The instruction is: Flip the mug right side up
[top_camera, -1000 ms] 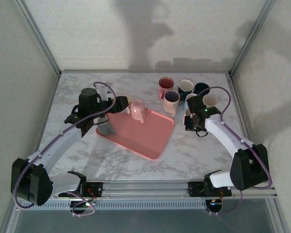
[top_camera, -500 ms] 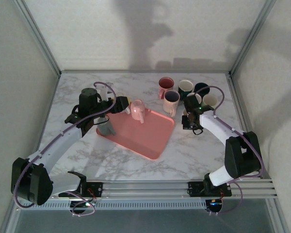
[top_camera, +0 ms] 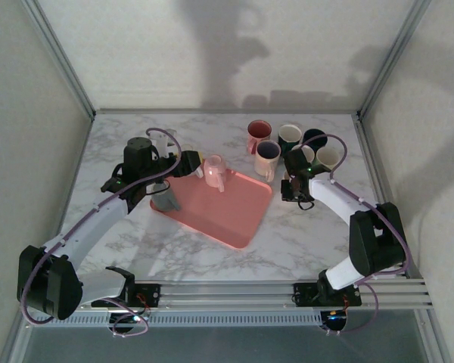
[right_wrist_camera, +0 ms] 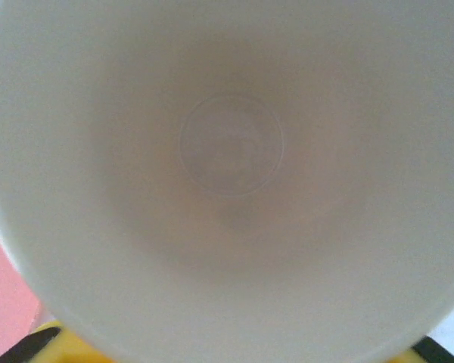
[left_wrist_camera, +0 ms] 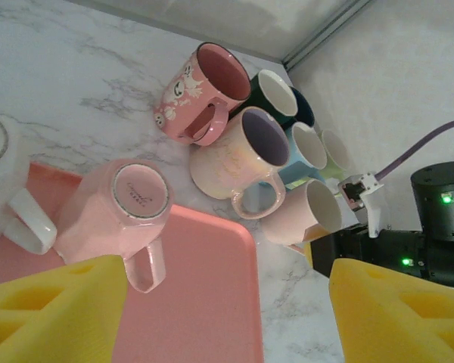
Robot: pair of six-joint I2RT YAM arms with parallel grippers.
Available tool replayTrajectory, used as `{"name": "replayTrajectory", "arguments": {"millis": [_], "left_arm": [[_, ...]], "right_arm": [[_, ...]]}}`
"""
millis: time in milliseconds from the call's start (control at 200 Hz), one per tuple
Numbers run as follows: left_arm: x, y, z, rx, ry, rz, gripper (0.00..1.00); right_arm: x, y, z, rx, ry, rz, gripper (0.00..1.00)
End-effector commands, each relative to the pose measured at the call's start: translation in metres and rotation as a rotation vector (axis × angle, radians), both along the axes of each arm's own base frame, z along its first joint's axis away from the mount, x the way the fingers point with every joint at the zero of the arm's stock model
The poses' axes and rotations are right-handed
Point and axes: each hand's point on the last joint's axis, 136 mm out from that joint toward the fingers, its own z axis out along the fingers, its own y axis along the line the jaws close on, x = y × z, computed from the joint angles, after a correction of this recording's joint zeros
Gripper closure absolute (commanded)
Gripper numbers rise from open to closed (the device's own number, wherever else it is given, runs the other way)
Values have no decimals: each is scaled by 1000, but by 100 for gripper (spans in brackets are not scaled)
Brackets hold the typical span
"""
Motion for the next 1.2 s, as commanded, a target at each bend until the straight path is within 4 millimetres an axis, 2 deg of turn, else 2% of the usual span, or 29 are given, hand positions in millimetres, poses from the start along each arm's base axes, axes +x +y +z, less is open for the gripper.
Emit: {"name": "replayTrajectory", "arguments": {"millis": [0, 245, 456, 601, 776, 946, 1197], "left_arm": [[2, 10, 2, 38, -13, 43, 30], [5, 21, 2, 94, 24, 181, 36], [0, -3, -15, 267, 104, 262, 42], [1, -25, -41, 333, 204, 318, 45], [5, -58, -64, 395, 255, 356, 46], [11, -77, -89, 426, 318, 393, 45], [18, -78, -122, 505, 368, 453, 49]], "right_arm": [[-11, 0, 2, -2, 15, 0, 55], [-25, 2, 58, 94, -68, -21, 52], [-29, 33, 96, 310, -109, 37, 51], [-31, 49, 117, 427, -122, 62, 49], [-31, 44, 124, 495, -105, -8, 49], [-29, 39, 122, 509, -90, -32, 50], [-22, 36, 126, 529, -99, -12, 51]]}}
